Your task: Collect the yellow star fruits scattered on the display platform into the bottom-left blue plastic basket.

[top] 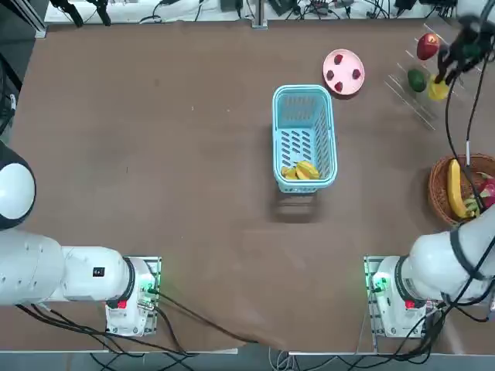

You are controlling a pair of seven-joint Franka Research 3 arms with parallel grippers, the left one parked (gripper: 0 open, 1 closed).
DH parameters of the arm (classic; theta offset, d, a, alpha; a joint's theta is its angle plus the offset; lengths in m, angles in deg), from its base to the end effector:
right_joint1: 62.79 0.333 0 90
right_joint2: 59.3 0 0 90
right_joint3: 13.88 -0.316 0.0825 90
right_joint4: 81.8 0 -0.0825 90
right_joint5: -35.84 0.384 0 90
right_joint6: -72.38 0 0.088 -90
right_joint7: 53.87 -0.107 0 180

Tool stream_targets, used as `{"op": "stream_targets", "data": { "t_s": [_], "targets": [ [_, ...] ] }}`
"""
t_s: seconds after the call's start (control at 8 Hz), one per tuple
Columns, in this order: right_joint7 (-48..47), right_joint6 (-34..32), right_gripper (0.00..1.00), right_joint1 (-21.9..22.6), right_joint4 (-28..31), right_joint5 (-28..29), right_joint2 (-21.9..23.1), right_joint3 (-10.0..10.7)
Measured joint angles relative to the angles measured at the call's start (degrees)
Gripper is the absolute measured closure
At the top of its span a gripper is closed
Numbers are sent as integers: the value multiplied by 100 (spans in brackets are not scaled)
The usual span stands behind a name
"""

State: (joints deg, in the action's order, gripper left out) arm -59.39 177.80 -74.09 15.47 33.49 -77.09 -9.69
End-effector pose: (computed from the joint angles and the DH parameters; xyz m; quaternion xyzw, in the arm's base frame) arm 0.6041 -0.1670 0.4011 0.9807 -0.1738 -0.0860 0.0231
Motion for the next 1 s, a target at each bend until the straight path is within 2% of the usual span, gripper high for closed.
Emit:
{"op": "stream_targets", "data": {
  "t_s": [0.25,0.5,0.75,1.0],
  "targets": [
    [-1517,-1025,78,1026,-235,305,432,-103],
    [-3259,-1354,78,2240,-217,707,655,-146],
    [-4831,-1114,78,3200,-170,1287,683,-162],
    [-5881,-481,78,3988,72,1392,679,-160]
  ]
}}
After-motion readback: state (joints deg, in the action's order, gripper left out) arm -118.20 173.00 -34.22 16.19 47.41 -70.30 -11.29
